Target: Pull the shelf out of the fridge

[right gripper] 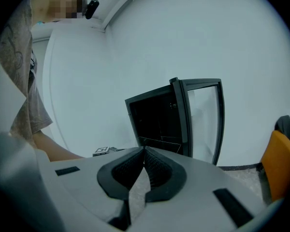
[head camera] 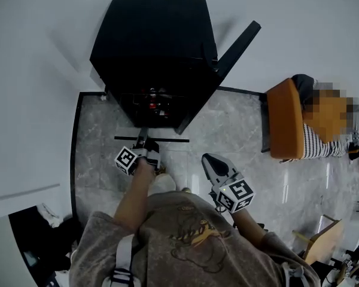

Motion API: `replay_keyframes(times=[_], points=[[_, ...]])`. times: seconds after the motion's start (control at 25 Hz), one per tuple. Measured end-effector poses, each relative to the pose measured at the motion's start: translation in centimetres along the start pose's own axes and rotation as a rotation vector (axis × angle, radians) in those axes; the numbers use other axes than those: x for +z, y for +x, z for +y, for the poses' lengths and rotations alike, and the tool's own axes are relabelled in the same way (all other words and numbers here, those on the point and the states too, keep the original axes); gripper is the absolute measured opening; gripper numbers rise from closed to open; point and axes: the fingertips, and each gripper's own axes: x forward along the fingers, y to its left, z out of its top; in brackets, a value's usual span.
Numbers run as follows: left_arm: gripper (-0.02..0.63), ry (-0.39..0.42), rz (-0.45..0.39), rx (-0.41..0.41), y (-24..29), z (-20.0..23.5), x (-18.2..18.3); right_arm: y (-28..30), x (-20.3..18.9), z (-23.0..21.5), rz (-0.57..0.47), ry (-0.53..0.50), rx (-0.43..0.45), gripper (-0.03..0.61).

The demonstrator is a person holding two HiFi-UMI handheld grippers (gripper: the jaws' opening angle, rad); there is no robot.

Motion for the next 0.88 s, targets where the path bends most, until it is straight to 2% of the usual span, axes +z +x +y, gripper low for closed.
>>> replay_keyframes(times=[0.76, 0.88], points=[[0.018, -0.071, 0.019, -0.089, -8.4, -9.8, -2.4, -2.1, 0.4, 0.2, -0.048, -0.021, 0.02, 0.021], [0.02, -0.061, 0.026, -0.107, -9.8, -11.8, -2.6, -2.5, 0.6, 0.1, -0.061, -0.026, 0.016, 0.021]])
